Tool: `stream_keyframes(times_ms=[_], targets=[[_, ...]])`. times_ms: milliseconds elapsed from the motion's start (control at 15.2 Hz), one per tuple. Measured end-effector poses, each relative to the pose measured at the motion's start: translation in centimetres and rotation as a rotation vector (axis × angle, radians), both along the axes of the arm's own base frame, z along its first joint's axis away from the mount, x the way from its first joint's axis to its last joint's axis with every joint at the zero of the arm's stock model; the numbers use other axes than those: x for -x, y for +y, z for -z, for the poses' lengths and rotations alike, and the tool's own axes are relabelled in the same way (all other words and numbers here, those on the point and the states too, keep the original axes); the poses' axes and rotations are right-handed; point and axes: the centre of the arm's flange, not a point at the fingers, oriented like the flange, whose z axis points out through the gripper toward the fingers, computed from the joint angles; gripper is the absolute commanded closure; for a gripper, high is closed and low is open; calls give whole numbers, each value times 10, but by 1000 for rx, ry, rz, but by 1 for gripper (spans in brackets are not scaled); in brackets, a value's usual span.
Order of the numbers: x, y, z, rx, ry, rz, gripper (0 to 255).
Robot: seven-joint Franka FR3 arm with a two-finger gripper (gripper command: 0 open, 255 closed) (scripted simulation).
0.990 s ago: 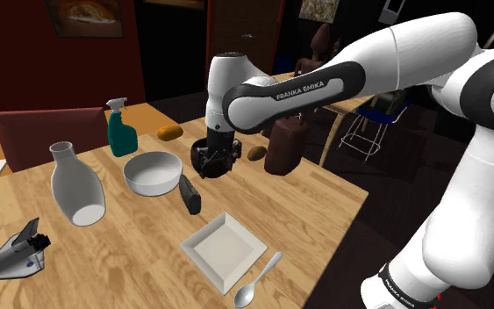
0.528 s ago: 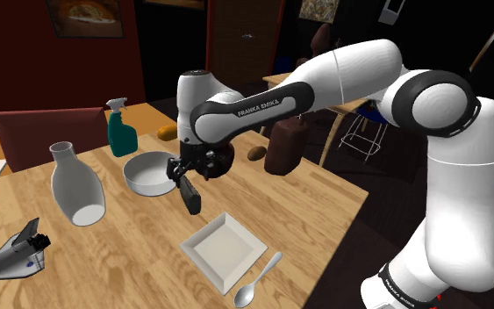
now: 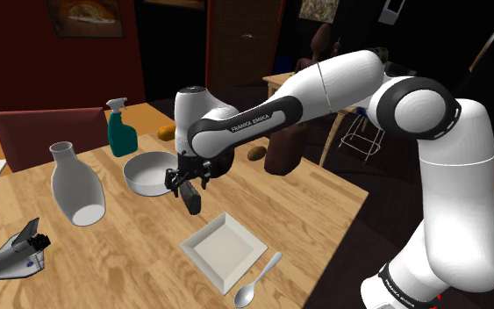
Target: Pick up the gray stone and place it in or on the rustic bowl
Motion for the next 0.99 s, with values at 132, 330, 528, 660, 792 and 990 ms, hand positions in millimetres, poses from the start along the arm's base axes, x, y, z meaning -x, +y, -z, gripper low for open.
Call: stream_keyframes(times_ms=[132, 330, 528, 660, 792, 990], targets=[[0, 1, 3, 0, 0, 0, 0], [0, 1, 4, 0, 0, 0, 0], [0, 1, 4, 0, 0, 0, 255], [0, 1, 4, 0, -1, 0, 255], [0, 1, 4, 0, -1, 0, 255], [0, 1, 4, 0, -1, 0, 255]])
